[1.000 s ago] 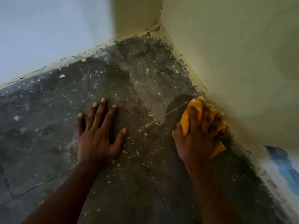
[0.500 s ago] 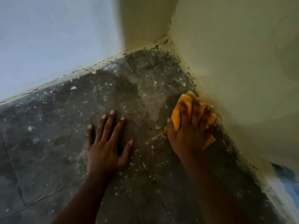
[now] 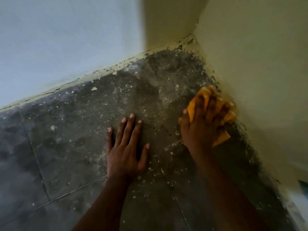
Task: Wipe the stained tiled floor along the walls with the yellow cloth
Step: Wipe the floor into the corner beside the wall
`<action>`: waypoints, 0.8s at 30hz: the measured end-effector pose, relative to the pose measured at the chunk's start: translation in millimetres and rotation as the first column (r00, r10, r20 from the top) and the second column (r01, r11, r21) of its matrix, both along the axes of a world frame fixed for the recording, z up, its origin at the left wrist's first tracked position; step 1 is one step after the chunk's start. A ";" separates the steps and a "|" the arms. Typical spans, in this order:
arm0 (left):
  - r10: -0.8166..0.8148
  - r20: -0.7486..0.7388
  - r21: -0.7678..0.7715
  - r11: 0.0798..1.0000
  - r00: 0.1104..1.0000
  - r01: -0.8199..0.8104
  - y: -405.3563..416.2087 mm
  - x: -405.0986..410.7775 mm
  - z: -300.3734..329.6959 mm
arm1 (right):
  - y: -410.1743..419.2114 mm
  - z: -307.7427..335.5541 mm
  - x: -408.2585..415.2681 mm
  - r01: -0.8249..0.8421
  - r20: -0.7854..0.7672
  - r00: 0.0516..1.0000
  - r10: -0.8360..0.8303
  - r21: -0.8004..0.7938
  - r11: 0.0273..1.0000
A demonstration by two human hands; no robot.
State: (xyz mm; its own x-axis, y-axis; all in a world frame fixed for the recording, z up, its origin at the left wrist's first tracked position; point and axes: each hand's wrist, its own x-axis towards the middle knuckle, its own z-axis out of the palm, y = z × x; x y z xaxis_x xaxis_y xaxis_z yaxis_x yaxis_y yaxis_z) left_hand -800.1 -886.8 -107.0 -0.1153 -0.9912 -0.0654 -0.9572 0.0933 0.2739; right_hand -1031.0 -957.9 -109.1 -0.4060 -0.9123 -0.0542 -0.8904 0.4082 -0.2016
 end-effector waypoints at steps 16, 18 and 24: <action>0.016 0.048 0.026 1.000 0.999 -0.017 -1.4 -0.9 -0.2 | -96.3 5.9 29.9 -0.206 0.021 0.978 0.206 -0.016 0.978; 0.014 0.062 0.042 0.999 0.998 -0.017 -2.1 -0.4 0.1 | -113.9 7.4 59.2 -0.329 0.044 0.944 0.328 -0.001 0.944; 0.013 0.037 0.027 1.000 0.999 -0.014 -0.6 1.8 2.5 | -45.7 5.5 12.1 -0.705 -0.084 0.707 0.702 -0.007 0.709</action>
State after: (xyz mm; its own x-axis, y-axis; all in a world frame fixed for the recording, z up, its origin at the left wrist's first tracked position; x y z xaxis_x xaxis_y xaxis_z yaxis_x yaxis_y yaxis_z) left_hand -798.4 -887.5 -104.4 -0.0992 -0.9904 -0.0958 -0.9677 0.0736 0.2410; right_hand -1018.9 -1003.6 -103.6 0.3532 -0.9354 -0.0137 -0.9283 -0.3487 -0.1292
